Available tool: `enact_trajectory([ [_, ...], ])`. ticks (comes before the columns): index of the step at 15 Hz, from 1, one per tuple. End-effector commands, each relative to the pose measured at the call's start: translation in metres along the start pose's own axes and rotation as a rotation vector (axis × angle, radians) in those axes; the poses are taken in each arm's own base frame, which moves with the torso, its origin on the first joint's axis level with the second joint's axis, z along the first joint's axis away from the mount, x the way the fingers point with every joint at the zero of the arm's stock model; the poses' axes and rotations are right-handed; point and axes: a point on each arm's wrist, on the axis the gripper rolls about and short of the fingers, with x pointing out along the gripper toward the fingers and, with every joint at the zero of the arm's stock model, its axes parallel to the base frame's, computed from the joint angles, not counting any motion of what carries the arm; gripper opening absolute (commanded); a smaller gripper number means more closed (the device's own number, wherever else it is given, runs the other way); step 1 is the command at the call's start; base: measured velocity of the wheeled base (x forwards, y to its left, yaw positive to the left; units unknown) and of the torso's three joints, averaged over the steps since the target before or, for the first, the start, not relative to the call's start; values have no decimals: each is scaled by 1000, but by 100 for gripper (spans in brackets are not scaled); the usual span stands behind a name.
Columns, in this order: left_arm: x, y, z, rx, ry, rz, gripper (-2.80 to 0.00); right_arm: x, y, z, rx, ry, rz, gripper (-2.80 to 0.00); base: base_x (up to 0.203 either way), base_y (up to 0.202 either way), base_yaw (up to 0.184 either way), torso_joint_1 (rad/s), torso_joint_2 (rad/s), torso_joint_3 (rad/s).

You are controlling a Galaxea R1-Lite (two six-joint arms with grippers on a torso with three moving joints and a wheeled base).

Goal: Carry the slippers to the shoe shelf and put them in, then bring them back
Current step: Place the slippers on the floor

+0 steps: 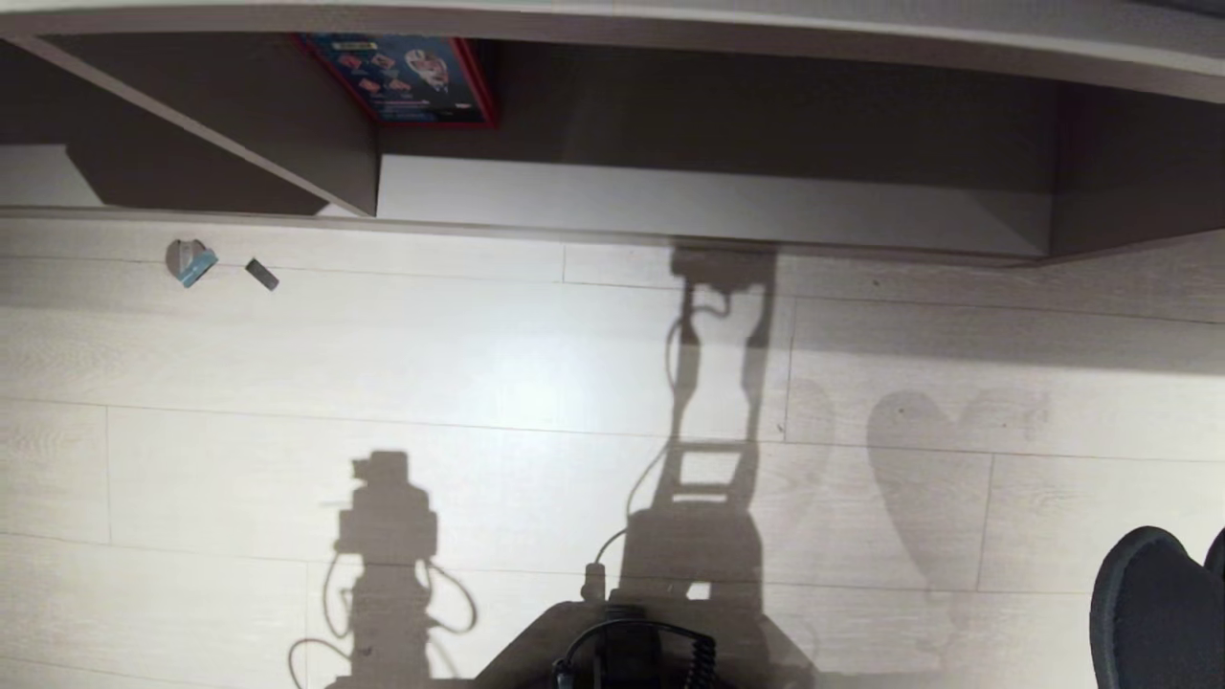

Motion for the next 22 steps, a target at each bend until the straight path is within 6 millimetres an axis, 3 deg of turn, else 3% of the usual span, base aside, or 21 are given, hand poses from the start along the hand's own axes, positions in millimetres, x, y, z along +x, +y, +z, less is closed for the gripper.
enact_trajectory([
  [1,0,0,0,0,0,1,-280,0,0,0,-5,4,0,-280,0,0,0,-1,1,190],
  [22,0,0,0,0,1,0,-280,0,0,0,-26,1,14,-280,0,0,0,2,3,202],
])
